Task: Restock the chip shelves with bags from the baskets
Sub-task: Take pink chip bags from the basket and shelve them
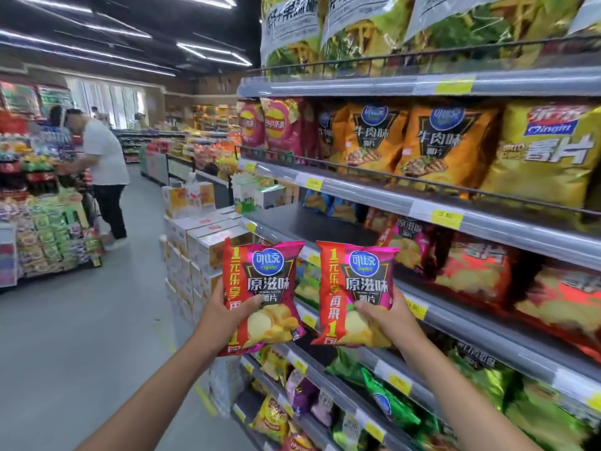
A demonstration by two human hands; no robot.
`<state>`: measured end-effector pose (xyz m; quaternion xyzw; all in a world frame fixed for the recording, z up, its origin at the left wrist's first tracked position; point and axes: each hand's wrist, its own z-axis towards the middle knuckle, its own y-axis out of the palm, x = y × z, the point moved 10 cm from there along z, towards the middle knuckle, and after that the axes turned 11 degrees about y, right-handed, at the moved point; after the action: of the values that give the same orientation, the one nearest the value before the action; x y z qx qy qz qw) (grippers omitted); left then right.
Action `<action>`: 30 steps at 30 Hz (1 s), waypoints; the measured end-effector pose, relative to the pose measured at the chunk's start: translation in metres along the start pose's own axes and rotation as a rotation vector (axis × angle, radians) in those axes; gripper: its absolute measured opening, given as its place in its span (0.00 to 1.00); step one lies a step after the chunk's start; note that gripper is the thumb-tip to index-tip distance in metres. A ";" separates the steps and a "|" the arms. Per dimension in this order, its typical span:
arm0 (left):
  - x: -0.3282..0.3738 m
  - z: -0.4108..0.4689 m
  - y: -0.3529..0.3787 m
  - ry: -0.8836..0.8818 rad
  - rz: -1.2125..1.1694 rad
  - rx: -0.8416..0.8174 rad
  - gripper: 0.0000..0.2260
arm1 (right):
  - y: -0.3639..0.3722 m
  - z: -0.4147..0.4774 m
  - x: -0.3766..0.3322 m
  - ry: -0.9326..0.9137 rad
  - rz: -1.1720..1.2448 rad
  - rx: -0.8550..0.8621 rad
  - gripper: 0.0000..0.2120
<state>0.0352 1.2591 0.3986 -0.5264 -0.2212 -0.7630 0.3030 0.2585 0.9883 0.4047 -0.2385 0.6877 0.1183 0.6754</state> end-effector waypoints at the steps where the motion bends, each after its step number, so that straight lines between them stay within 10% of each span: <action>1: -0.005 0.010 0.005 -0.006 -0.002 -0.007 0.25 | -0.001 0.009 0.001 0.011 -0.010 0.005 0.26; 18: -0.076 0.203 0.109 0.000 -0.105 -0.399 0.18 | -0.031 0.087 -0.005 0.086 0.022 0.362 0.22; 25: -0.097 0.265 0.132 -0.168 -0.206 -0.662 0.50 | -0.015 0.103 -0.009 0.109 0.056 0.561 0.24; 30: -0.114 0.284 0.128 -0.247 -0.286 -0.770 0.54 | 0.002 0.118 -0.014 0.191 0.080 0.573 0.26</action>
<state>0.3444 1.3797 0.3929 -0.6525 -0.0254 -0.7555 -0.0531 0.3599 1.0498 0.4115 -0.0211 0.7622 -0.0771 0.6424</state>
